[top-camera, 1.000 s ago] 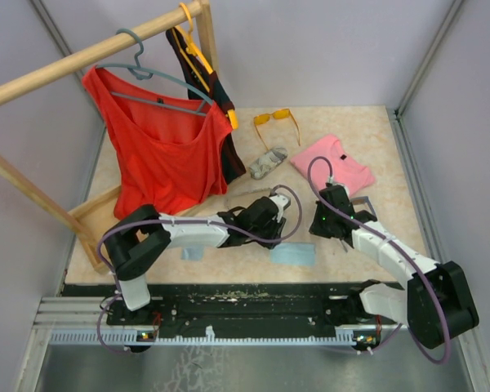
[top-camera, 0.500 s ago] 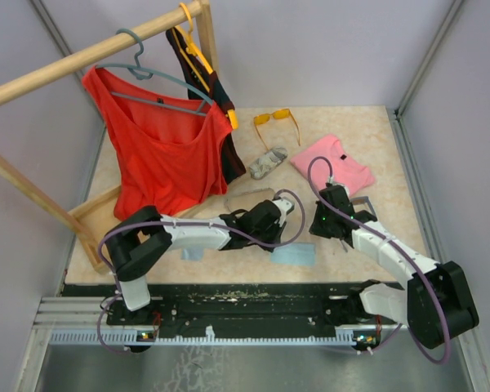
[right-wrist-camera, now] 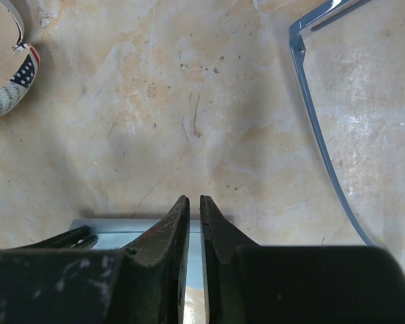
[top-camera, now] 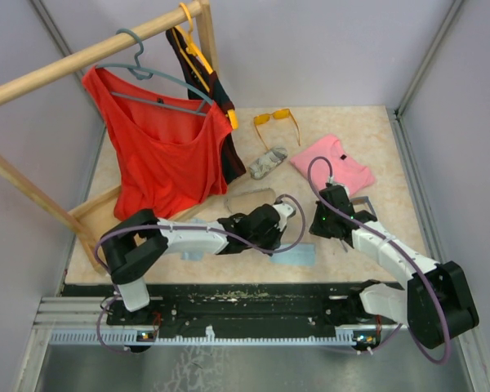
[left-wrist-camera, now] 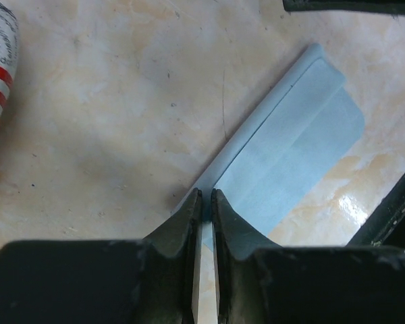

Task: Organize the sunglasses
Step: Fold the glasses cleaning cloth at the center of the board.

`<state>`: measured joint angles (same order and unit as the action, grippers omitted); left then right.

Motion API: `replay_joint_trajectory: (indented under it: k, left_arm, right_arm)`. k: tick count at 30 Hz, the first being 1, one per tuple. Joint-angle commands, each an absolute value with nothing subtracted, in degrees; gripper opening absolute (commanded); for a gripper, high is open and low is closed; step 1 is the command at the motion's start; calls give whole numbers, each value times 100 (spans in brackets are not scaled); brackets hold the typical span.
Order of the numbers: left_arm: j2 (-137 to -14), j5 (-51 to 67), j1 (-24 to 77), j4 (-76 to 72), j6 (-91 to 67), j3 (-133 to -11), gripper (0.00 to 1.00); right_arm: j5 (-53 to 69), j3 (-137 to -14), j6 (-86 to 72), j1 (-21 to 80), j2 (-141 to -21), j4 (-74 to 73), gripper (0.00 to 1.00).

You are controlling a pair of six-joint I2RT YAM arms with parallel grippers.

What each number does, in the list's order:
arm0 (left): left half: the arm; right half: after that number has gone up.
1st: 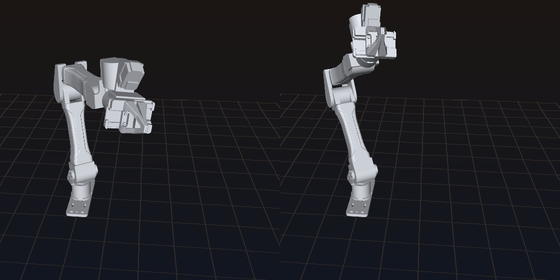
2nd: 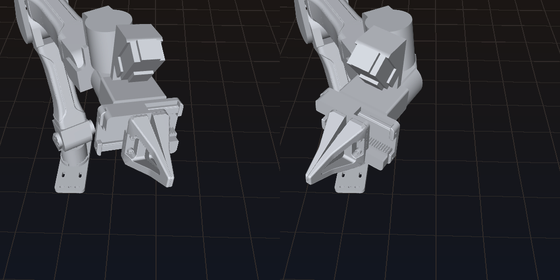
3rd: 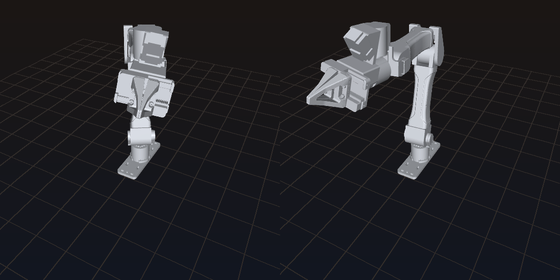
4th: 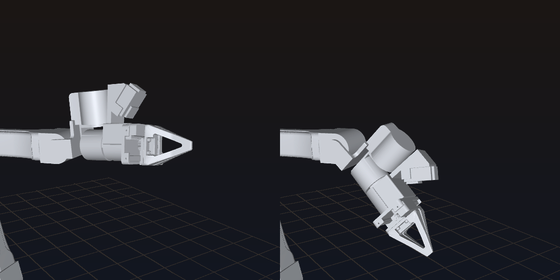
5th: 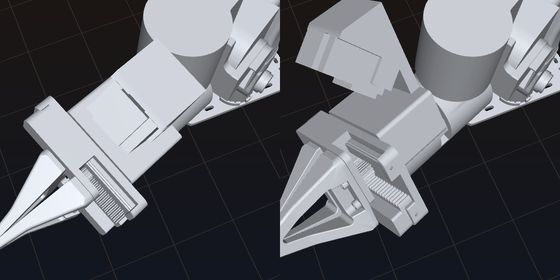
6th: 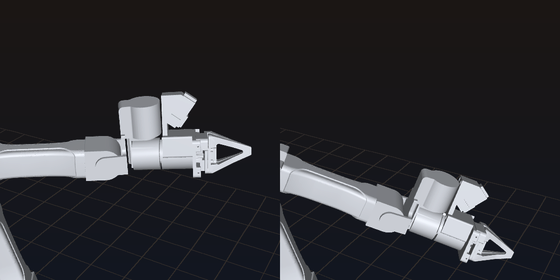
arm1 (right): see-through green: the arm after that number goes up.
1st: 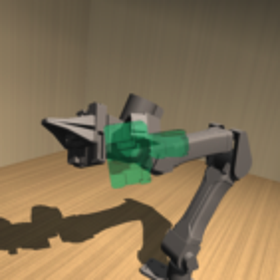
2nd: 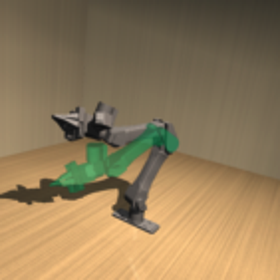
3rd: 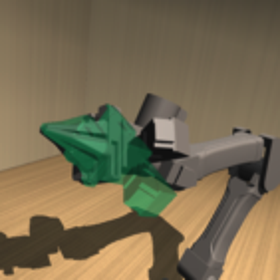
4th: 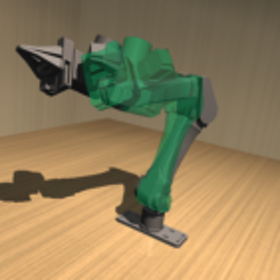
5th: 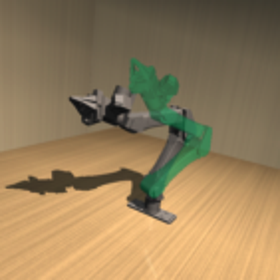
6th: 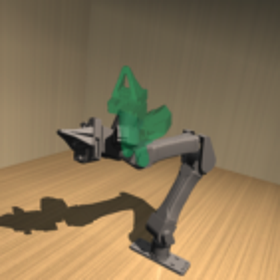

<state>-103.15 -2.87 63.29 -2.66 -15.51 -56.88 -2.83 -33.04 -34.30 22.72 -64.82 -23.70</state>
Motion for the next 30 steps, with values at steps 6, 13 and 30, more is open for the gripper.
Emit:
replay_joint_trajectory:
  k: [6,13,30]
  left_arm:
    - [-9851,-61,6476,-782,-1138,-5259,15]
    - [-9823,125,6506,-909,-1045,-5132,18]
    - [-9708,485,6642,-1089,-847,-4941,18]
  right_arm:
    - [-290,-3340,-3459,2304,-6351,-2279,12]
    - [-282,-3334,-3457,2303,-6346,-2318,12]
    - [-272,-3332,-3459,2303,-6270,-2356,12]
